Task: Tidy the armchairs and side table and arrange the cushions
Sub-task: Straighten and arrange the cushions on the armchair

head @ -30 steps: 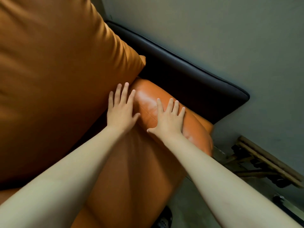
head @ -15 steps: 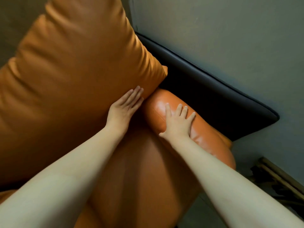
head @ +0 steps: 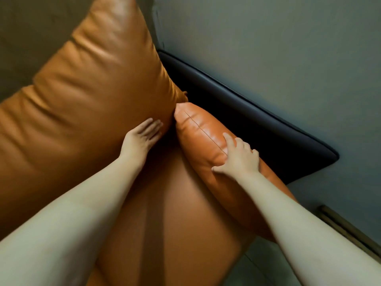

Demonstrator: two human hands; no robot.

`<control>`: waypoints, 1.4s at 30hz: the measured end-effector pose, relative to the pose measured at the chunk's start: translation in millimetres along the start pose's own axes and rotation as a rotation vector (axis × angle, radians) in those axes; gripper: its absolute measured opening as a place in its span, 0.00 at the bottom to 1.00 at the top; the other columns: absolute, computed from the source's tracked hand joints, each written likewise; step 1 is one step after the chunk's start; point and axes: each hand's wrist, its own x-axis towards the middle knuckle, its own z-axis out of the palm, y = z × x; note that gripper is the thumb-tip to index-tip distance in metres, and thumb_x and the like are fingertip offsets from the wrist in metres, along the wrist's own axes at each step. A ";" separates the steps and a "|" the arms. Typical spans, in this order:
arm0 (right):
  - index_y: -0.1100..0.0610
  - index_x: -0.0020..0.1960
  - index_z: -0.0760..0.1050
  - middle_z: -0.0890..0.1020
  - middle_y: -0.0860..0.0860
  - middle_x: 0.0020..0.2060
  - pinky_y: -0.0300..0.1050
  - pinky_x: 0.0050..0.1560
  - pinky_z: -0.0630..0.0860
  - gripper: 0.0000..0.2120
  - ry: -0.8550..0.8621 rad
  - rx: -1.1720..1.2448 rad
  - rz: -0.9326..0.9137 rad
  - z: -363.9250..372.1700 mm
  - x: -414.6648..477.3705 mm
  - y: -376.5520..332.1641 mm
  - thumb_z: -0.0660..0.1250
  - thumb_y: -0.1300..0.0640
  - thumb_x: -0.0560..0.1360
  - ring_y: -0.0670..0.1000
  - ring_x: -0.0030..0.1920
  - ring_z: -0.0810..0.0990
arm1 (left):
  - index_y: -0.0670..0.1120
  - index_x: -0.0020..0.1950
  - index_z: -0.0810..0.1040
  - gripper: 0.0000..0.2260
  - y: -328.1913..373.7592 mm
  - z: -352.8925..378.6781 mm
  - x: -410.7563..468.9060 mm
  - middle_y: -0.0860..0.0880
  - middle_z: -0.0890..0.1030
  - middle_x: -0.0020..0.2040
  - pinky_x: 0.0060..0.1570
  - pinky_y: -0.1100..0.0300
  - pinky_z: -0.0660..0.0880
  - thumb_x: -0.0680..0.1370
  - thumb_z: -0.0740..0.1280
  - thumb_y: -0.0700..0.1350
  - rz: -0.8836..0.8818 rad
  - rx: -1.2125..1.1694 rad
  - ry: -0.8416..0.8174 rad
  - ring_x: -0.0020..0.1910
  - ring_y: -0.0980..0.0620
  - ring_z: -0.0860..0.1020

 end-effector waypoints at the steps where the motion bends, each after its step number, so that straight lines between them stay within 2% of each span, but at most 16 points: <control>1: 0.45 0.78 0.45 0.59 0.54 0.75 0.58 0.69 0.61 0.53 -0.005 0.014 0.002 -1.1 2.0 3.3 0.72 0.32 0.63 0.57 0.74 0.60 | 0.47 0.79 0.41 0.27 4.0 2.0 0.5 0.46 0.37 0.78 0.66 0.49 0.27 0.83 0.49 0.46 0.010 -0.020 -0.008 0.77 0.49 0.36; 4: 0.42 0.77 0.45 0.58 0.54 0.76 0.58 0.71 0.60 0.52 -0.008 0.031 0.006 -1.9 5.2 9.7 0.71 0.31 0.64 0.57 0.75 0.58 | 0.49 0.79 0.40 0.27 18.6 2.5 -0.8 0.47 0.36 0.78 0.65 0.48 0.27 0.83 0.50 0.46 0.032 -0.072 -0.044 0.76 0.49 0.35; 7: 0.40 0.77 0.43 0.56 0.54 0.77 0.59 0.72 0.58 0.51 0.006 0.044 0.026 -3.3 4.5 15.5 0.68 0.29 0.65 0.58 0.75 0.56 | 0.49 0.78 0.39 0.29 24.3 -5.0 -3.2 0.47 0.36 0.78 0.67 0.45 0.27 0.82 0.52 0.47 -0.023 -0.185 -0.022 0.76 0.48 0.35; 11: 0.41 0.77 0.42 0.54 0.56 0.77 0.59 0.73 0.55 0.50 0.058 0.015 0.029 -0.9 -2.8 13.9 0.65 0.27 0.66 0.58 0.76 0.54 | 0.50 0.78 0.37 0.44 23.3 -35.9 0.4 0.47 0.40 0.79 0.74 0.48 0.38 0.76 0.66 0.55 -0.068 -0.554 0.069 0.78 0.47 0.40; 14: 0.47 0.78 0.42 0.53 0.58 0.77 0.60 0.74 0.52 0.52 0.117 0.023 0.049 3.0 -16.7 11.2 0.64 0.26 0.66 0.59 0.77 0.52 | 0.52 0.77 0.35 0.49 32.0 -70.3 13.0 0.47 0.38 0.79 0.75 0.50 0.43 0.72 0.70 0.57 0.018 -0.735 0.214 0.78 0.46 0.39; 17: 0.49 0.78 0.40 0.51 0.58 0.78 0.61 0.74 0.51 0.56 0.126 -0.014 0.057 6.4 -37.6 17.9 0.65 0.26 0.64 0.59 0.77 0.49 | 0.51 0.77 0.34 0.56 47.2 -100.4 24.1 0.46 0.36 0.78 0.75 0.50 0.41 0.67 0.73 0.62 0.165 -0.721 0.299 0.77 0.46 0.37; 21: 0.48 0.77 0.34 0.47 0.60 0.78 0.63 0.73 0.51 0.58 0.118 -0.107 0.048 13.4 -66.3 37.0 0.66 0.26 0.64 0.61 0.77 0.47 | 0.51 0.77 0.33 0.61 68.6 -120.3 32.4 0.45 0.36 0.78 0.76 0.49 0.39 0.63 0.76 0.63 0.318 -0.642 0.355 0.77 0.45 0.36; 24: 0.47 0.77 0.33 0.51 0.61 0.77 0.61 0.72 0.55 0.58 0.110 -0.139 0.048 18.0 -75.5 46.6 0.67 0.28 0.64 0.61 0.77 0.51 | 0.49 0.76 0.29 0.63 87.7 -127.9 31.7 0.44 0.34 0.77 0.76 0.48 0.39 0.63 0.76 0.63 0.376 -0.566 0.318 0.76 0.45 0.35; 26: 0.48 0.78 0.39 0.57 0.61 0.75 0.60 0.69 0.61 0.56 0.148 -0.148 0.038 19.5 -75.1 48.1 0.68 0.29 0.64 0.62 0.75 0.57 | 0.48 0.75 0.28 0.61 95.3 -129.7 32.9 0.43 0.33 0.77 0.76 0.48 0.39 0.65 0.75 0.61 0.353 -0.526 0.315 0.76 0.44 0.35; 29: 0.48 0.78 0.45 0.64 0.61 0.73 0.59 0.65 0.66 0.54 0.184 -0.145 0.028 19.6 -69.1 50.2 0.70 0.31 0.64 0.61 0.72 0.64 | 0.49 0.76 0.30 0.51 92.1 -131.4 39.8 0.42 0.39 0.79 0.75 0.48 0.39 0.72 0.69 0.56 0.328 -0.527 0.378 0.78 0.44 0.40; 32: 0.48 0.78 0.50 0.69 0.59 0.68 0.57 0.60 0.68 0.51 0.204 -0.136 0.013 14.9 -60.5 58.9 0.71 0.33 0.64 0.60 0.66 0.69 | 0.50 0.77 0.34 0.51 88.1 -137.9 49.6 0.43 0.44 0.79 0.74 0.48 0.39 0.71 0.70 0.57 0.327 -0.513 0.366 0.78 0.45 0.44; 38: 0.44 0.77 0.50 0.71 0.54 0.67 0.53 0.62 0.65 0.46 0.173 -0.133 -0.076 -13.4 -18.5 90.5 0.72 0.38 0.68 0.58 0.65 0.70 | 0.47 0.78 0.40 0.46 84.9 -160.2 74.5 0.42 0.50 0.78 0.74 0.49 0.49 0.74 0.68 0.59 0.272 -0.495 0.373 0.77 0.43 0.51; 42: 0.43 0.77 0.50 0.71 0.54 0.67 0.51 0.63 0.65 0.46 0.094 -0.091 -0.113 -15.9 0.0 98.9 0.72 0.37 0.68 0.57 0.65 0.70 | 0.51 0.78 0.42 0.44 81.4 -160.2 89.3 0.45 0.49 0.79 0.75 0.49 0.46 0.74 0.69 0.55 0.296 -0.595 0.298 0.78 0.46 0.48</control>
